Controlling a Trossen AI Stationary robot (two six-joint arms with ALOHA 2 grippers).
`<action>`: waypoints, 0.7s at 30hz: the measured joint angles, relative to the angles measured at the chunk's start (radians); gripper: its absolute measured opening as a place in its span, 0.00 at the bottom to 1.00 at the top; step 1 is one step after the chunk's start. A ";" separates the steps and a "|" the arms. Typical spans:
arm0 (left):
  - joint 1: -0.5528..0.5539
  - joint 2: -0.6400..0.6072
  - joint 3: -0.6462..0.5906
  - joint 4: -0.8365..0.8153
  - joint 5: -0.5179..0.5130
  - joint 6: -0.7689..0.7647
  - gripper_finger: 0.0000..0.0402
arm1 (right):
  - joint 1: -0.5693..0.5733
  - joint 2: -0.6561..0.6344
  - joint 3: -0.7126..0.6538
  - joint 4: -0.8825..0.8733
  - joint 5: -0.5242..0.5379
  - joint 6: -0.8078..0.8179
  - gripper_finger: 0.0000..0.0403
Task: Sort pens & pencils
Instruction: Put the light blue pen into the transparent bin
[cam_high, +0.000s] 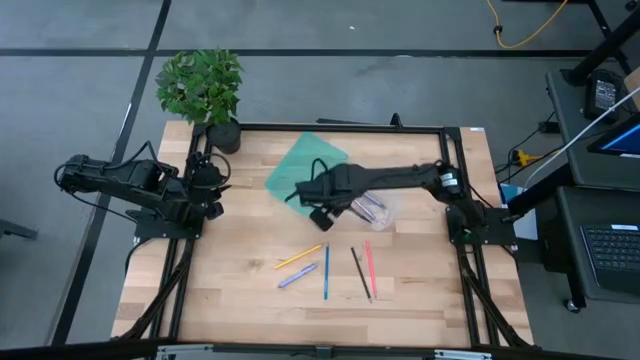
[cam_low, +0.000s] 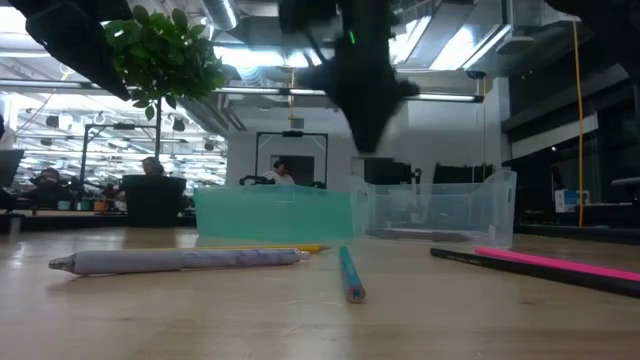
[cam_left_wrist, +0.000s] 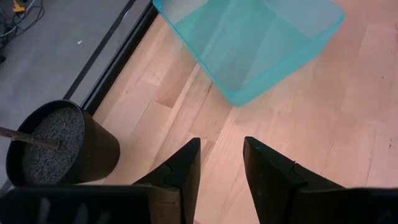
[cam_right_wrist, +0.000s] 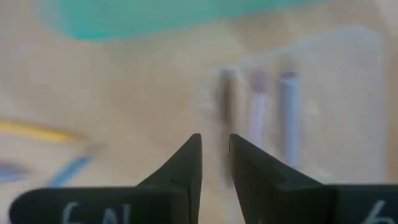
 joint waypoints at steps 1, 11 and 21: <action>0.000 0.000 0.000 0.000 0.000 0.000 0.29 | 0.026 0.000 0.024 0.023 -0.007 0.001 0.20; 0.000 0.000 0.000 0.000 0.000 0.000 0.29 | 0.251 0.000 0.000 0.314 -0.075 -0.037 0.20; 0.000 0.000 0.000 0.005 0.000 0.000 0.29 | 0.272 0.079 -0.040 0.510 -0.237 -0.240 0.20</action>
